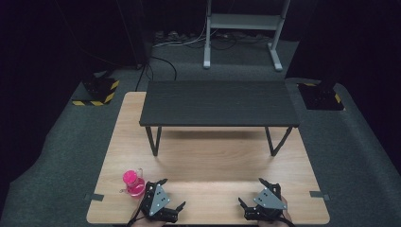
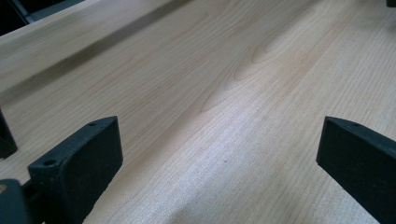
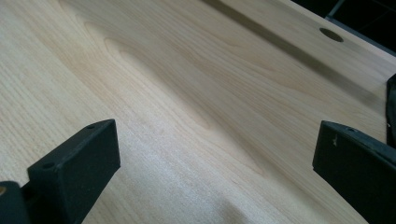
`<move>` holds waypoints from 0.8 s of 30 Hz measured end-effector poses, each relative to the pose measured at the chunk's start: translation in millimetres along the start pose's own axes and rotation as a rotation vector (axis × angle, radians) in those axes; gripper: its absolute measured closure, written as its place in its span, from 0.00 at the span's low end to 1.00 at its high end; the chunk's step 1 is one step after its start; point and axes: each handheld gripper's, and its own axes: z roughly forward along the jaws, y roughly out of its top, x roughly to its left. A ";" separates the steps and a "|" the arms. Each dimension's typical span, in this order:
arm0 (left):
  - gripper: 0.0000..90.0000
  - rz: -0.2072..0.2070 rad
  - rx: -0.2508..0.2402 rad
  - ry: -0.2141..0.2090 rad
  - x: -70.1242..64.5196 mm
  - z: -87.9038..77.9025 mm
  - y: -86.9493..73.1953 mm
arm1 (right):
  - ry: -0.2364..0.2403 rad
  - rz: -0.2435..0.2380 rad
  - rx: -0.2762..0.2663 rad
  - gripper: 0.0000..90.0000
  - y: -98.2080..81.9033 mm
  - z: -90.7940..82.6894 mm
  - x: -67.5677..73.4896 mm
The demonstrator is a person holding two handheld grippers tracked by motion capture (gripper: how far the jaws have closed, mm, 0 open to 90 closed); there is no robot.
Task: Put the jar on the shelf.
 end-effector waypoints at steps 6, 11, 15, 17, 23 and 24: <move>0.01 -0.004 -0.011 -0.005 0.4 -1.0 -0.5 | -0.002 0.014 -0.003 0.00 -0.2 -0.2 -1.5; 0.01 -0.031 -0.023 -0.002 2.8 -2.2 -1.3 | 0.002 0.009 0.007 0.00 0.2 0.6 -1.2; 0.01 -0.006 -0.018 -0.010 0.6 -1.7 -0.9 | 0.002 0.012 0.000 0.00 -0.2 0.0 -1.8; 0.01 -0.009 -0.016 -0.010 1.1 -1.3 -0.7 | 0.006 0.021 -0.004 0.00 -0.4 -0.4 -2.6; 0.01 -0.002 -0.022 -0.011 -0.9 -2.5 -1.1 | 0.003 0.007 0.000 0.00 -0.1 0.0 -1.3; 0.01 -0.003 -0.025 -0.013 -1.2 -2.8 -1.0 | 0.001 0.004 0.001 0.00 -0.1 0.0 -0.8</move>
